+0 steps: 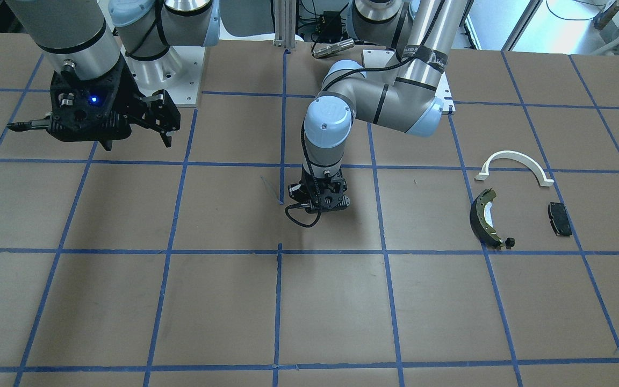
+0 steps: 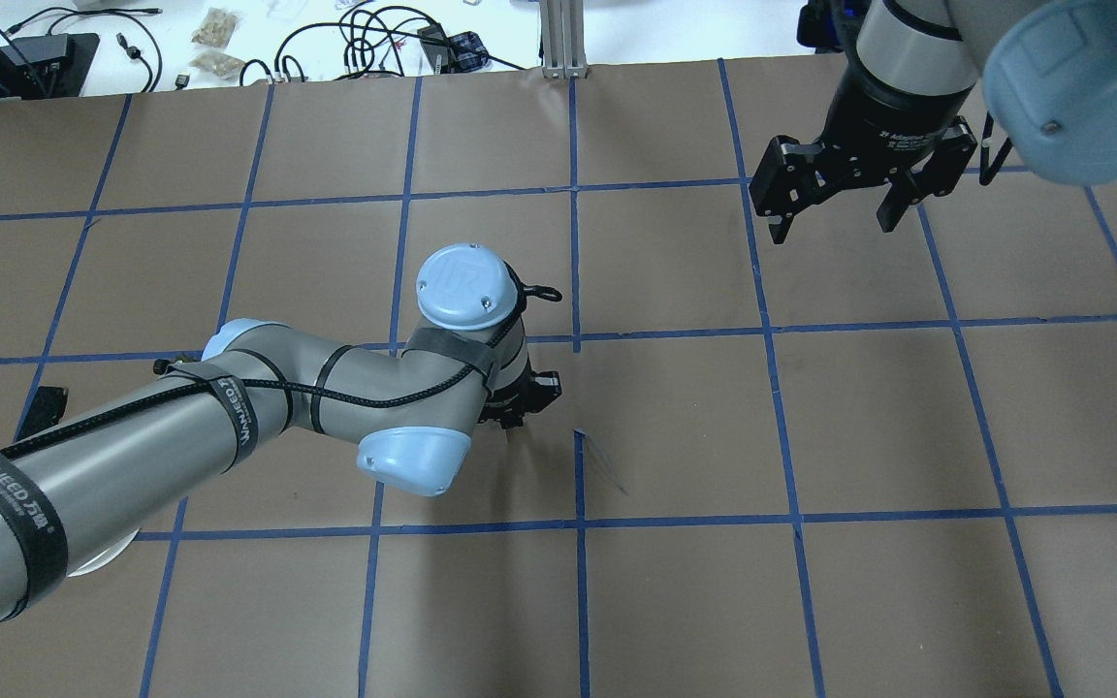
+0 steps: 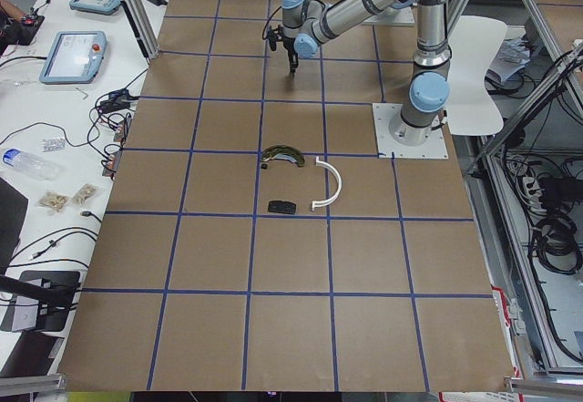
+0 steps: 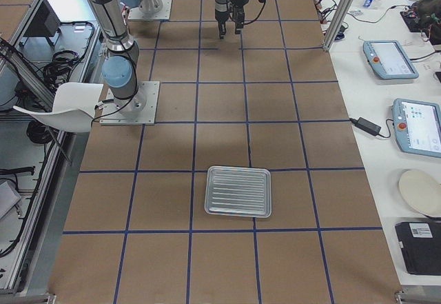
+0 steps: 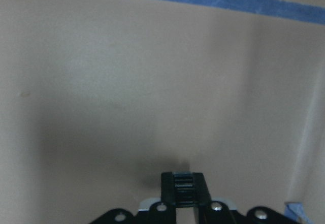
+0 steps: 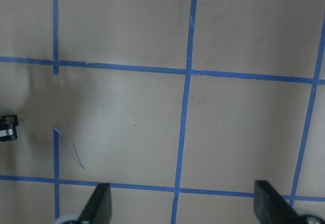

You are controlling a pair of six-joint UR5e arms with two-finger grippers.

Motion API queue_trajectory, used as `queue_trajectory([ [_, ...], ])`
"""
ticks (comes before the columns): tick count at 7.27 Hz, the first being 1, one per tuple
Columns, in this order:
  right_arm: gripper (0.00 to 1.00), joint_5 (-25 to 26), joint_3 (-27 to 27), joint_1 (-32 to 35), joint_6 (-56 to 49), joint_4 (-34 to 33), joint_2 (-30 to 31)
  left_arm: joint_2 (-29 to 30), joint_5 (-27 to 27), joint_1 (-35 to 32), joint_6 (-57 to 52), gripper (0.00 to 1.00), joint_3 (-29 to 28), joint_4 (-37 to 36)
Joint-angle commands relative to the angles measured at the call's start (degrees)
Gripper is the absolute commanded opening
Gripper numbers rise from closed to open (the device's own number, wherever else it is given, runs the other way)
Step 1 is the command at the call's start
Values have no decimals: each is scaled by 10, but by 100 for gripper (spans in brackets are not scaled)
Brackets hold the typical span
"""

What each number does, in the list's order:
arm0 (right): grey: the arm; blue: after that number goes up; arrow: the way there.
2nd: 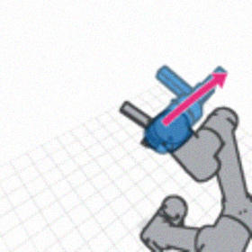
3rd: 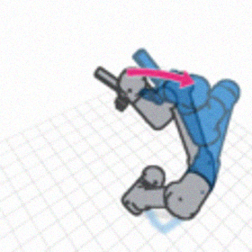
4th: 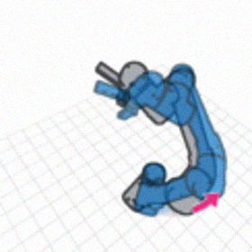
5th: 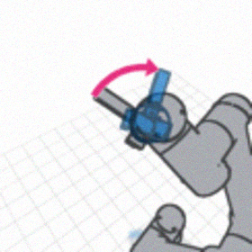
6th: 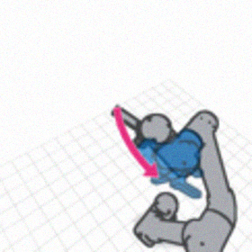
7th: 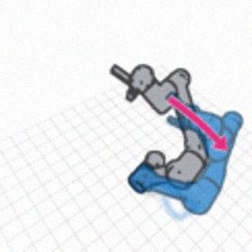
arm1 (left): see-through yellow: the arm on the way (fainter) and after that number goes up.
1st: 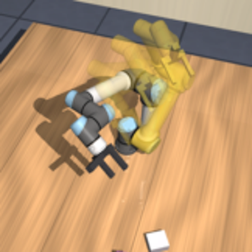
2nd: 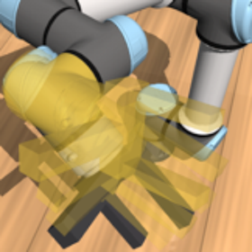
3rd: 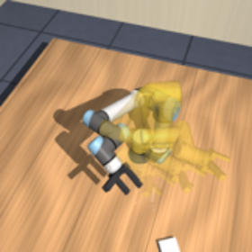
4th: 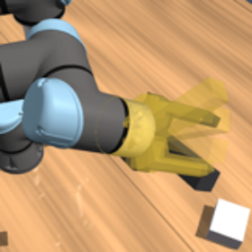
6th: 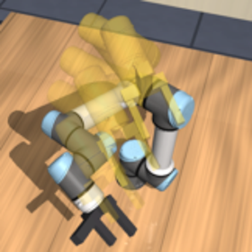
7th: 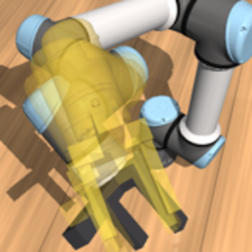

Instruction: Place bearing gear from tray to pile

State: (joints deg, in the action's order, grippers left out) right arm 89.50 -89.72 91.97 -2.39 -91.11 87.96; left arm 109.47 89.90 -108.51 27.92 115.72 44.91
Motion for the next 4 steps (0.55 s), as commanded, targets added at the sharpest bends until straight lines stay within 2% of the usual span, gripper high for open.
queue_trajectory([
  [1,100,30,-1,7,12,-24,-2,-16,1,56,-34,0,-38,51],
  [2,100,42,2,8,-3,-31,-3,-28,9,102,-101,0,-53,99],
  [3,100,34,5,7,4,-32,-2,-37,12,165,-188,0,-56,115],
  [4,100,34,6,7,6,-33,-2,-43,43,215,-269,0,-58,114],
])
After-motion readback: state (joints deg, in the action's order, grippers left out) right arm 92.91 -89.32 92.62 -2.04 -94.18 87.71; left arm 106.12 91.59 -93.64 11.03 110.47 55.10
